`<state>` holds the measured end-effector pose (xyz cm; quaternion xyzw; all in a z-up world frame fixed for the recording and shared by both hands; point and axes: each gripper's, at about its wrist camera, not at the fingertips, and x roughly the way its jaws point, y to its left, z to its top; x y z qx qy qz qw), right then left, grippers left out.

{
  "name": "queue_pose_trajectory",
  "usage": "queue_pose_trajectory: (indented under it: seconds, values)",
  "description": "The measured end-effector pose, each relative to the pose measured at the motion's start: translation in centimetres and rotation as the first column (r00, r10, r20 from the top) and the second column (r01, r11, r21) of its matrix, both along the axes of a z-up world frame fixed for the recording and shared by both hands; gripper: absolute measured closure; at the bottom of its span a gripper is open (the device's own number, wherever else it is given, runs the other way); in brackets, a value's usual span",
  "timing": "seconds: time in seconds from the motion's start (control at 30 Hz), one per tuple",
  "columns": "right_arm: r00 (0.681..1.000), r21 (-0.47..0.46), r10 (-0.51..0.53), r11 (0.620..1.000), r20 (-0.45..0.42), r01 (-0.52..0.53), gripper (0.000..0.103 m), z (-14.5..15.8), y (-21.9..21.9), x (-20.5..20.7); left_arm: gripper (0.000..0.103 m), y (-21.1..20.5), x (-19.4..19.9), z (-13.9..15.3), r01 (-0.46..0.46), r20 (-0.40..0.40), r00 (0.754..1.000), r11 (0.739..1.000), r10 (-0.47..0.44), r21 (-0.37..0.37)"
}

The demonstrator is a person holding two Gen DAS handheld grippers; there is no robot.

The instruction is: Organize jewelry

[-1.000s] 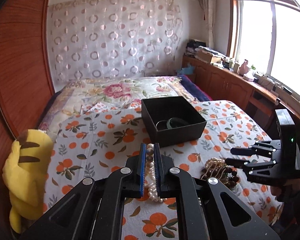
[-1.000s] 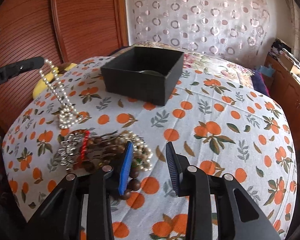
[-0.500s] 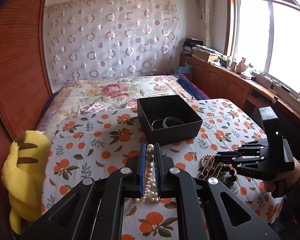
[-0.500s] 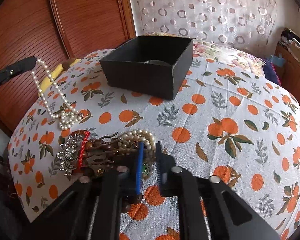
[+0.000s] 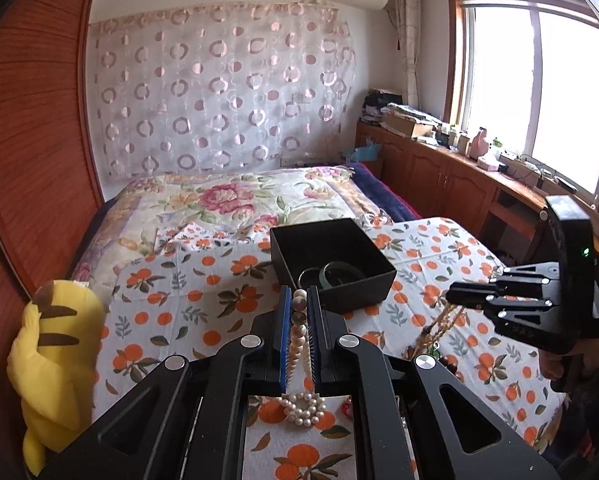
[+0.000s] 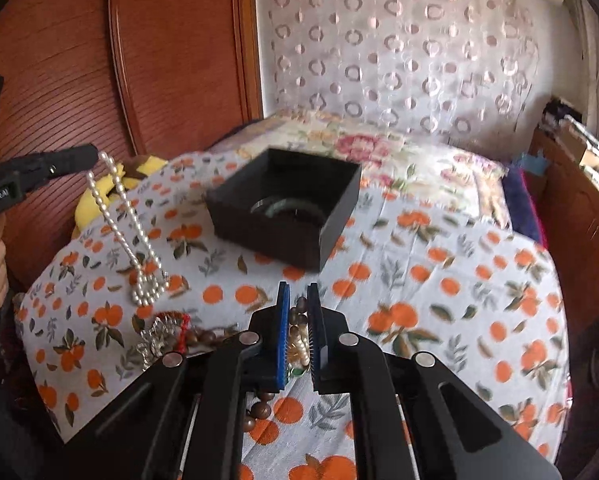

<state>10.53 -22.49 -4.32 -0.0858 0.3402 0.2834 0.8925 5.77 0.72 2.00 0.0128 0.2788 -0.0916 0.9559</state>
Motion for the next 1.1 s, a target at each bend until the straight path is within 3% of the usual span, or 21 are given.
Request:
queue_pose_trajectory:
  seconds: [0.5,1.1]
  values:
    - [0.992,0.025,-0.016,1.000,0.125,0.013,0.093,6.0,-1.0,0.0,0.096,-0.5,0.6,2.7,0.006,0.048,0.999,1.000,-0.005,-0.008]
    - [0.973,0.043,-0.019,0.999,0.228,0.009,0.093,11.1,-0.9,0.4,0.096,-2.1,3.0,8.4,0.023,0.131,0.991,1.000,-0.024,0.010]
